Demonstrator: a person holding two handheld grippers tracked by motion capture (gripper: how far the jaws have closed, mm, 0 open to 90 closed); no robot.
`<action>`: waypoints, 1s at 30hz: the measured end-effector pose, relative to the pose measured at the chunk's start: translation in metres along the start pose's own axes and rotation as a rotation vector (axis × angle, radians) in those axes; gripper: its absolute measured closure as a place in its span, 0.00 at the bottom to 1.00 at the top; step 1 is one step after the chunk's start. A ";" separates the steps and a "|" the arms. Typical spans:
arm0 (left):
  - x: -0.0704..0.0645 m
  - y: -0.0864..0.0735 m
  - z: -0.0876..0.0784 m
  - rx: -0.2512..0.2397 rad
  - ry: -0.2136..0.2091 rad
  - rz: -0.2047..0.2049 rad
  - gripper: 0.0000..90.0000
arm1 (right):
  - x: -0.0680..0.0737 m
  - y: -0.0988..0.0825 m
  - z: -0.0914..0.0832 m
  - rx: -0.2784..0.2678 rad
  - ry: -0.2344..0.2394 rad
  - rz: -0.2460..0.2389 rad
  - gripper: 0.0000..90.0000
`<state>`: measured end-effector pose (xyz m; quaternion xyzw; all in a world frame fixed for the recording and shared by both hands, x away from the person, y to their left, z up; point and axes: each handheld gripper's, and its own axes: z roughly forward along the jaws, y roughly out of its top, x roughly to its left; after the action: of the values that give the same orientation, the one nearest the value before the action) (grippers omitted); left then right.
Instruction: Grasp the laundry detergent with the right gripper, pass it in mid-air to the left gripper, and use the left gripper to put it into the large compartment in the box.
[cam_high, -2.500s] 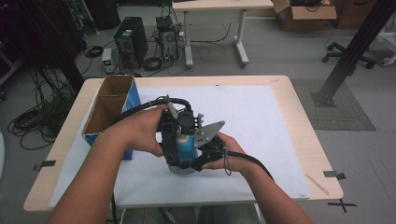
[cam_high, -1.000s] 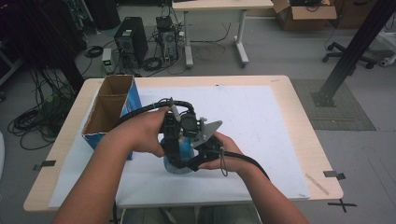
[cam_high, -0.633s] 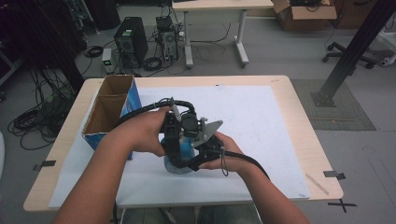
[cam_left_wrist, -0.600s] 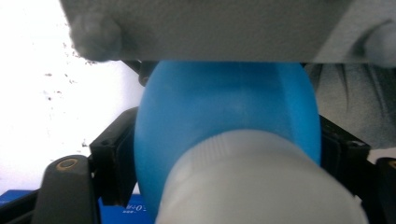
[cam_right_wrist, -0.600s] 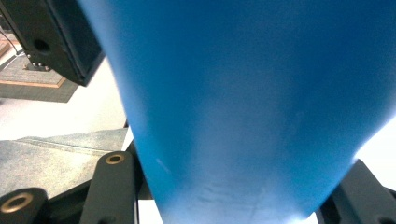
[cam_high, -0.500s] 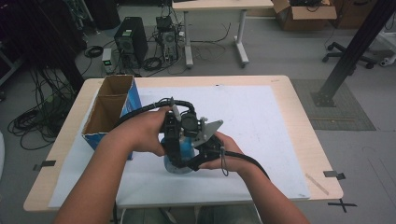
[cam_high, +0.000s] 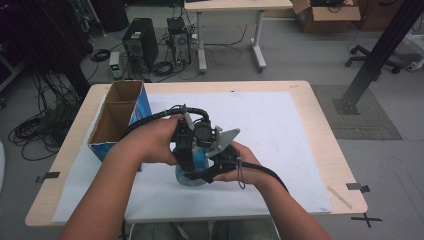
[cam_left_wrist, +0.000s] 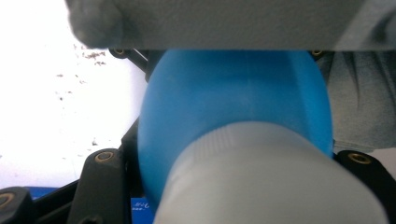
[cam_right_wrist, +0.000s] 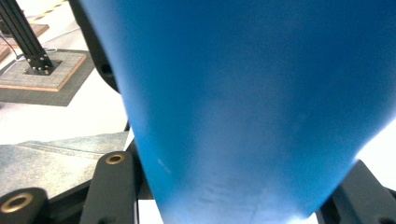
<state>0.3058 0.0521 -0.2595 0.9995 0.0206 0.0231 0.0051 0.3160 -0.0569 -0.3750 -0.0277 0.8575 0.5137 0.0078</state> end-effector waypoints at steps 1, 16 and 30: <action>0.000 0.000 -0.001 0.003 0.003 -0.002 0.44 | 0.000 0.000 0.000 0.002 -0.007 -0.006 0.50; -0.004 0.003 -0.004 0.015 0.008 -0.009 0.45 | 0.003 0.002 -0.004 0.002 -0.005 -0.008 0.49; -0.005 0.007 -0.009 0.016 0.020 -0.010 0.45 | 0.000 -0.008 -0.012 -0.033 -0.046 0.077 0.24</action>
<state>0.3002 0.0447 -0.2504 0.9991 0.0260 0.0329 -0.0029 0.3167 -0.0716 -0.3762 0.0171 0.8490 0.5280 0.0073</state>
